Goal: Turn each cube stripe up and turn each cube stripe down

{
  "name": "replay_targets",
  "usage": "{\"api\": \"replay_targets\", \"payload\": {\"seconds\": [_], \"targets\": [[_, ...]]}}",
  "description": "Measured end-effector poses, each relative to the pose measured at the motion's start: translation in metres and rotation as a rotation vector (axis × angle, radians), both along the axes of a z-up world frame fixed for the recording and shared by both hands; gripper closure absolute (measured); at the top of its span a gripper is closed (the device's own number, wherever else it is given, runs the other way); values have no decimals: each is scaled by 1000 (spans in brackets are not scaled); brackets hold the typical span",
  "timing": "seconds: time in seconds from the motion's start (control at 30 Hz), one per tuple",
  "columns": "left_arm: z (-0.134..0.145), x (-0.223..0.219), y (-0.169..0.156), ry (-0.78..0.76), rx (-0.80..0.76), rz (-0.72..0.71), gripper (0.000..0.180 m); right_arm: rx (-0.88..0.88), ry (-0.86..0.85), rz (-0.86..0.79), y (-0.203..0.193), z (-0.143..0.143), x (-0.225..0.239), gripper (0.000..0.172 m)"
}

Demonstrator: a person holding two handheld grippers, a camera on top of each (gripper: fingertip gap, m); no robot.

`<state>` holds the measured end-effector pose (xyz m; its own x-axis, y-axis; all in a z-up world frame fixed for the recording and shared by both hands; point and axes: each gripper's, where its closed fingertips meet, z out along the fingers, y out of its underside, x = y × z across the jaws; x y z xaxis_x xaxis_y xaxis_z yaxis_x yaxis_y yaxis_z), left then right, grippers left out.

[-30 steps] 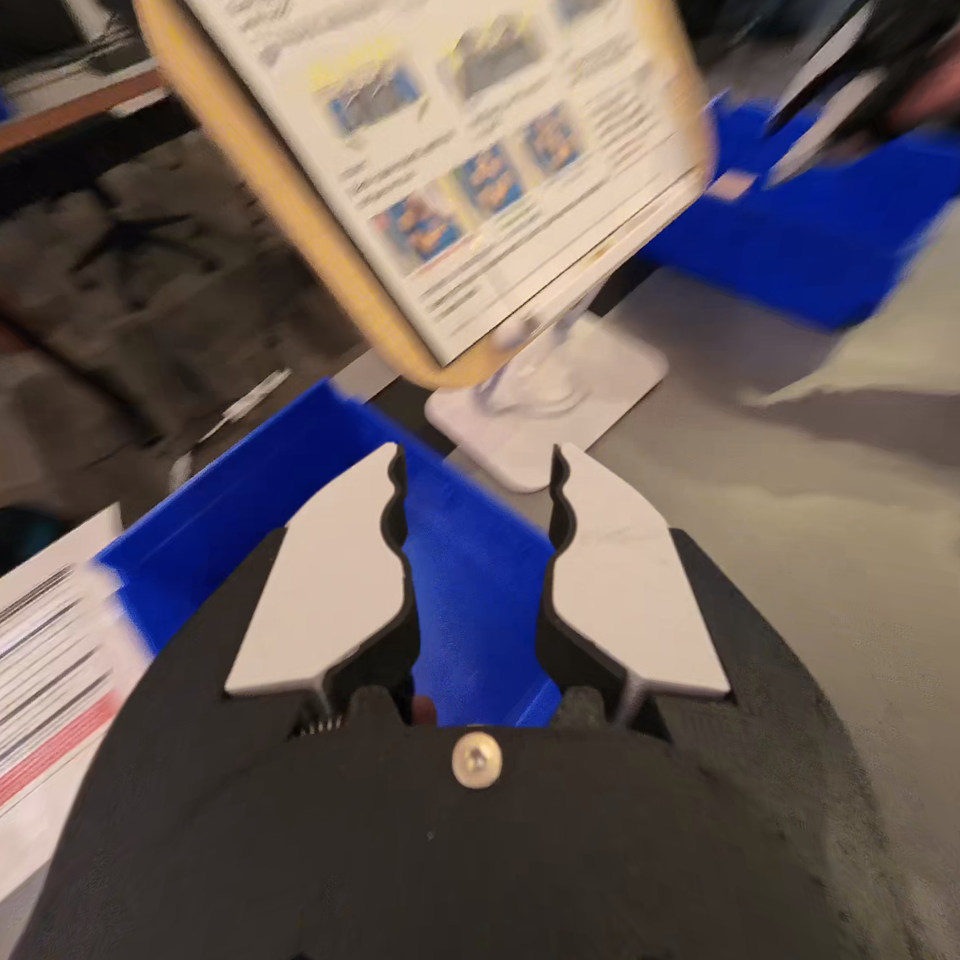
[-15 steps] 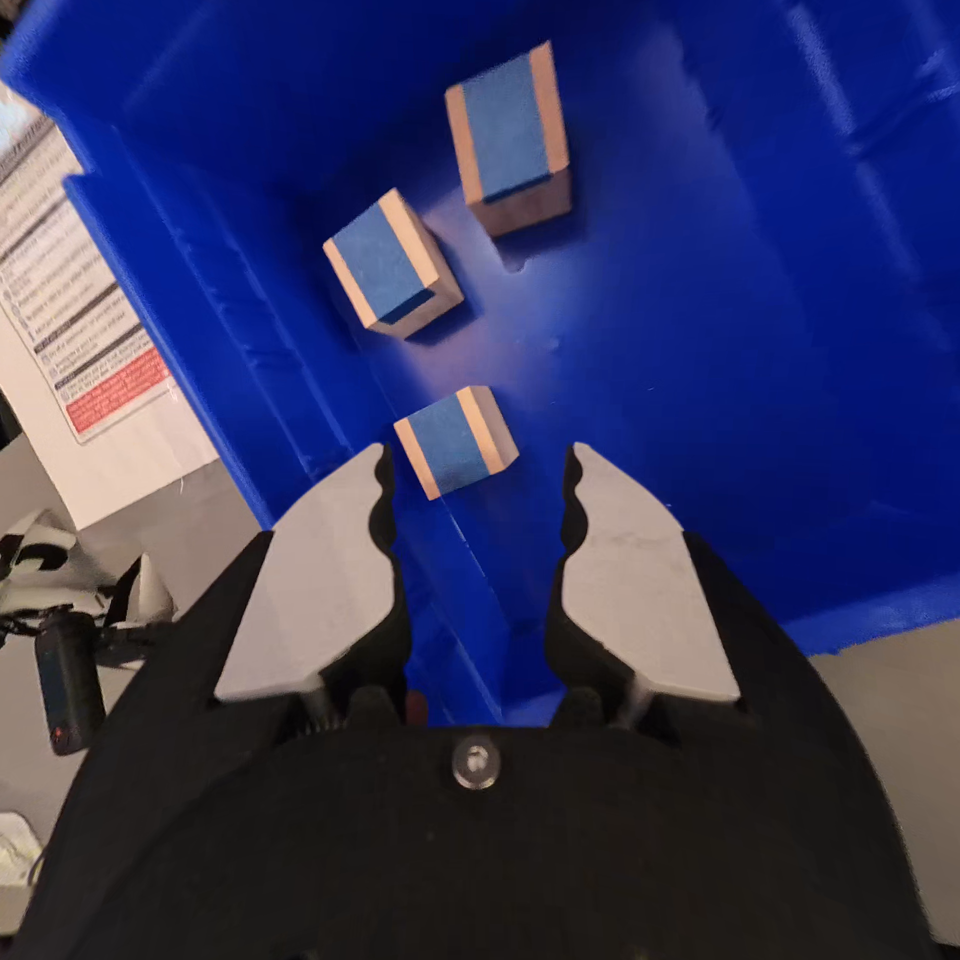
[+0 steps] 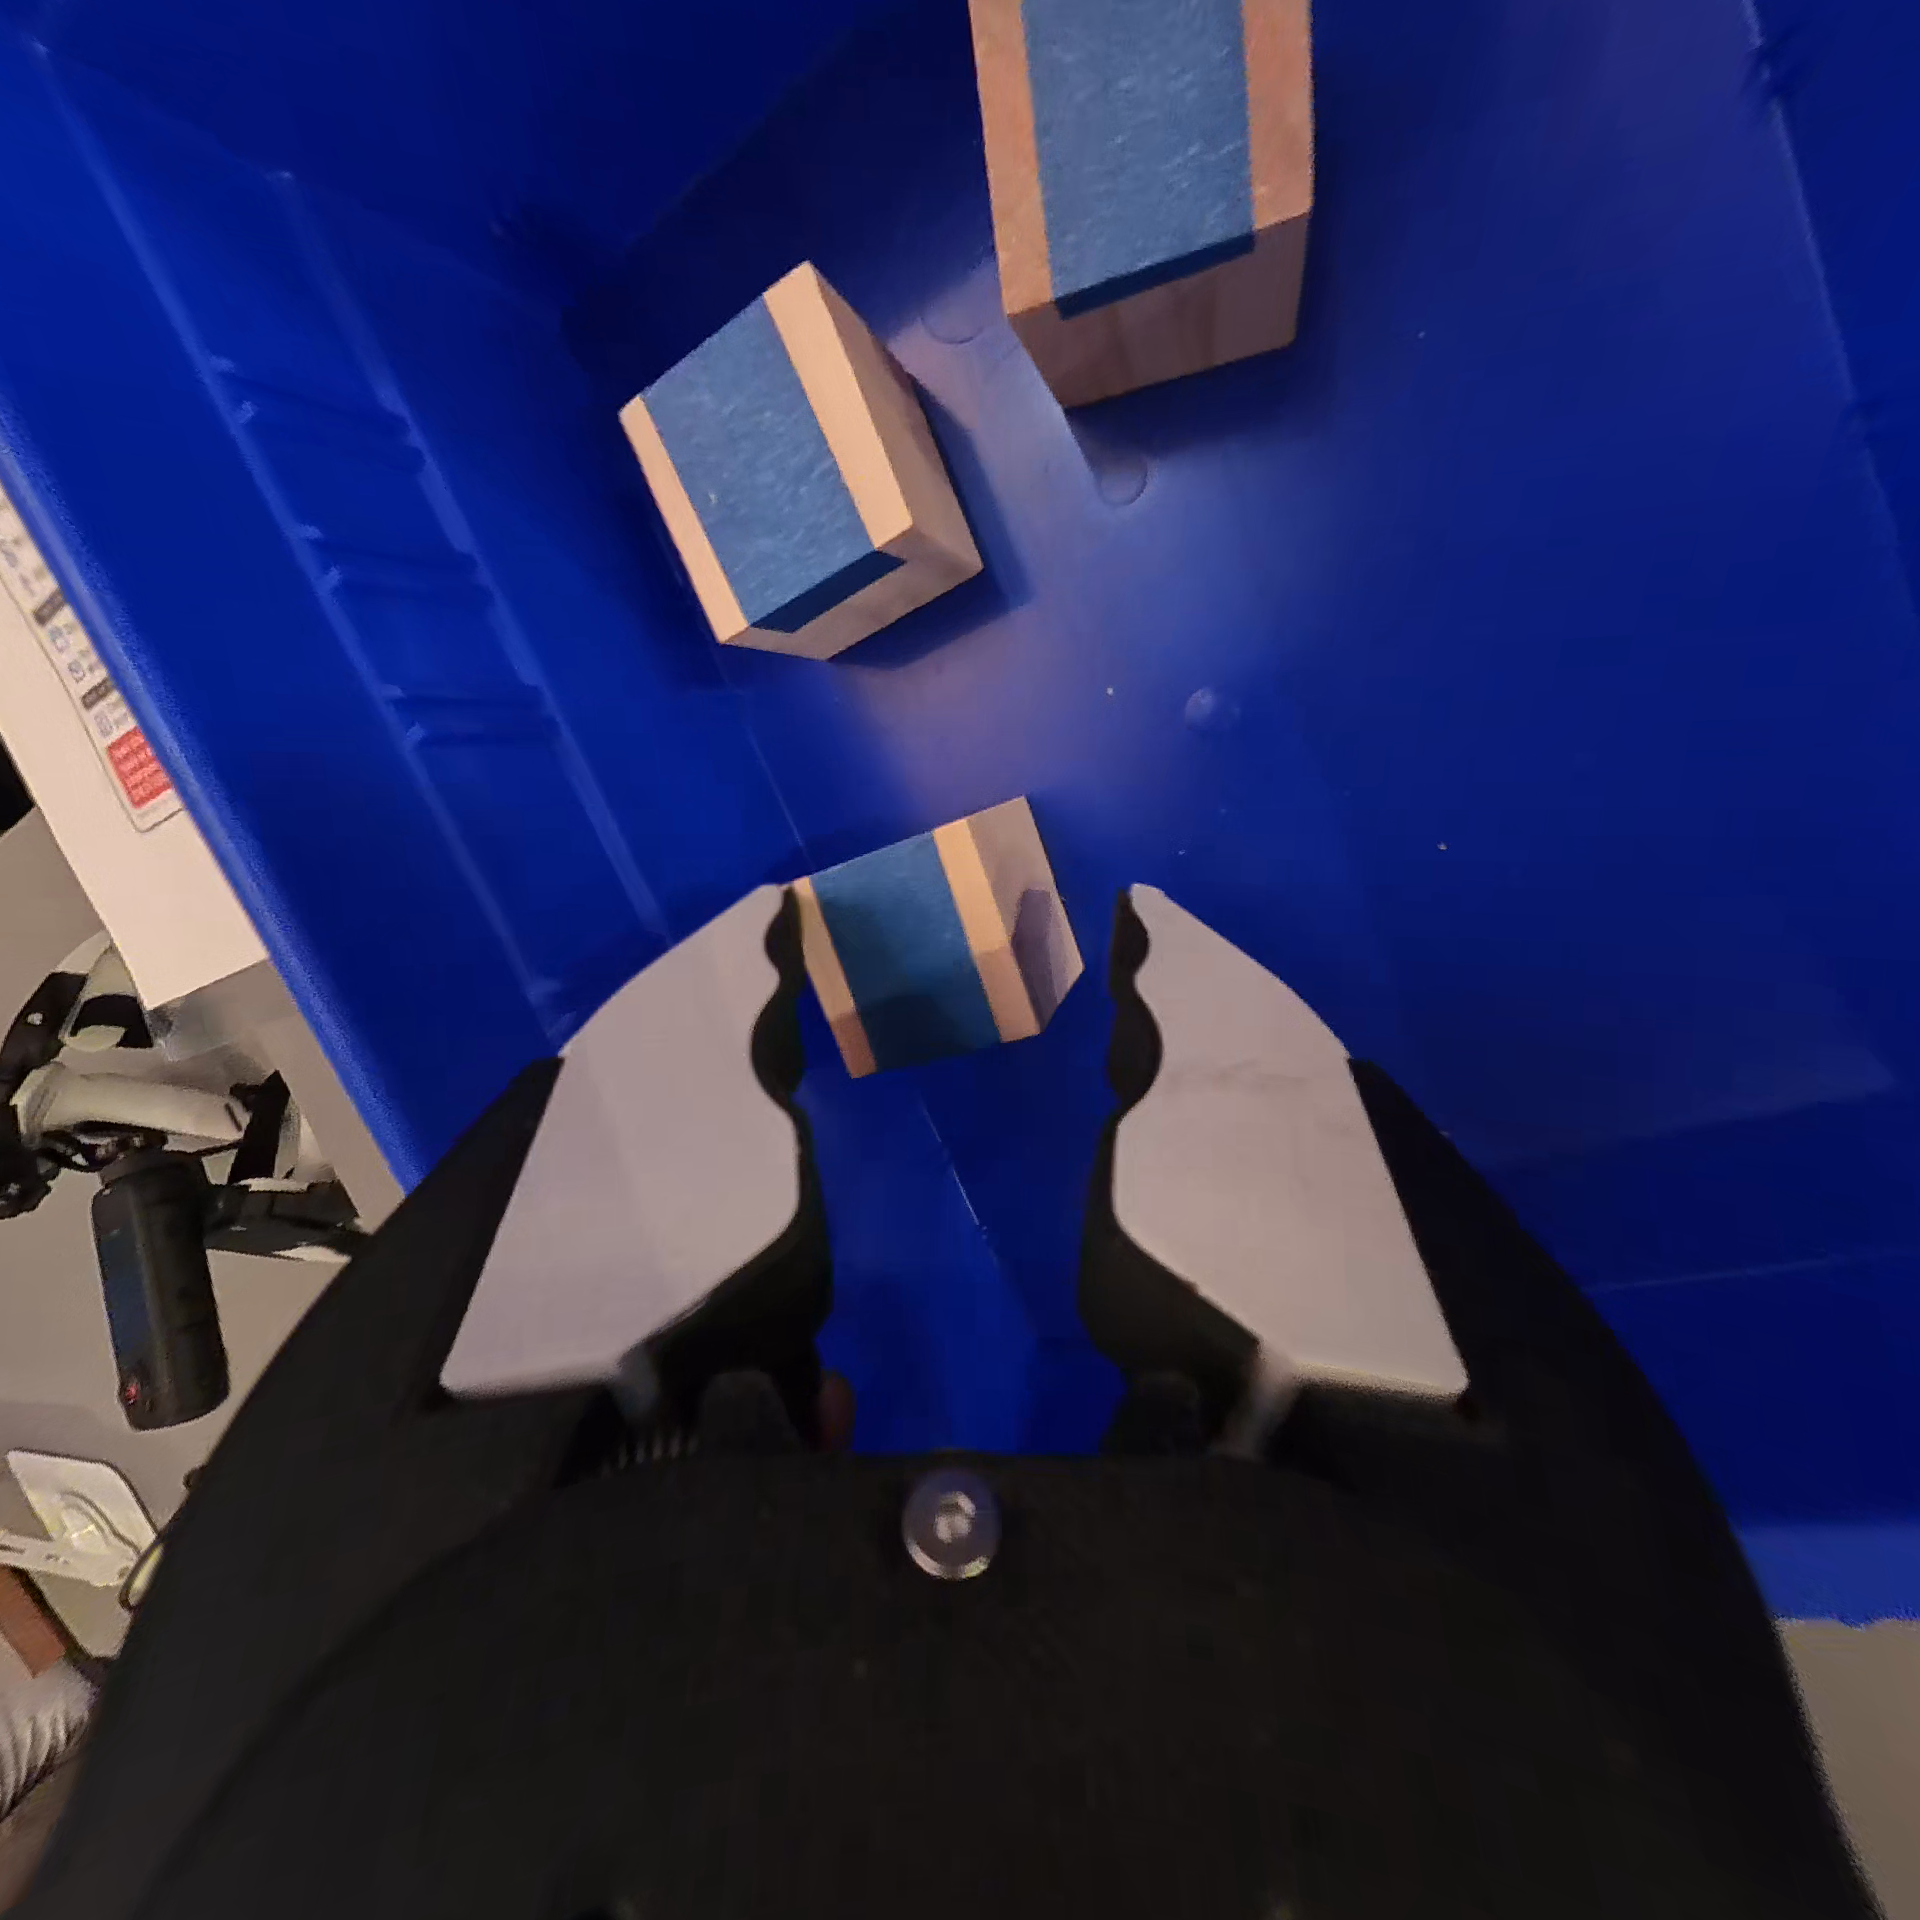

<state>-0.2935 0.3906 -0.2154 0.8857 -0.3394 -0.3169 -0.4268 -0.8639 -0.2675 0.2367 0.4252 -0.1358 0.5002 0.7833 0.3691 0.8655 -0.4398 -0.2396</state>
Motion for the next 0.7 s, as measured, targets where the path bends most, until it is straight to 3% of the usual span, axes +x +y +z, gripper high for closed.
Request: {"api": "replay_targets", "payload": {"seconds": [0.03, 0.43, 0.6, 0.7], "targets": [[-1, -1, 1, 10, 6, 4, 121, -1, -2, 2, 0, -1, -1, 116], [8, -11, 11, 77, 85, 40, 127, -7, -28, 56, -5, -5, -14, 116], [-12, -14, 8, 107, 19, 19, 119, -17, -45, 83, -7, -9, -19, 116], [-9, -17, 9, 126, 34, 18, 132, -23, -56, 94, -8, -11, -23, 116]]}}
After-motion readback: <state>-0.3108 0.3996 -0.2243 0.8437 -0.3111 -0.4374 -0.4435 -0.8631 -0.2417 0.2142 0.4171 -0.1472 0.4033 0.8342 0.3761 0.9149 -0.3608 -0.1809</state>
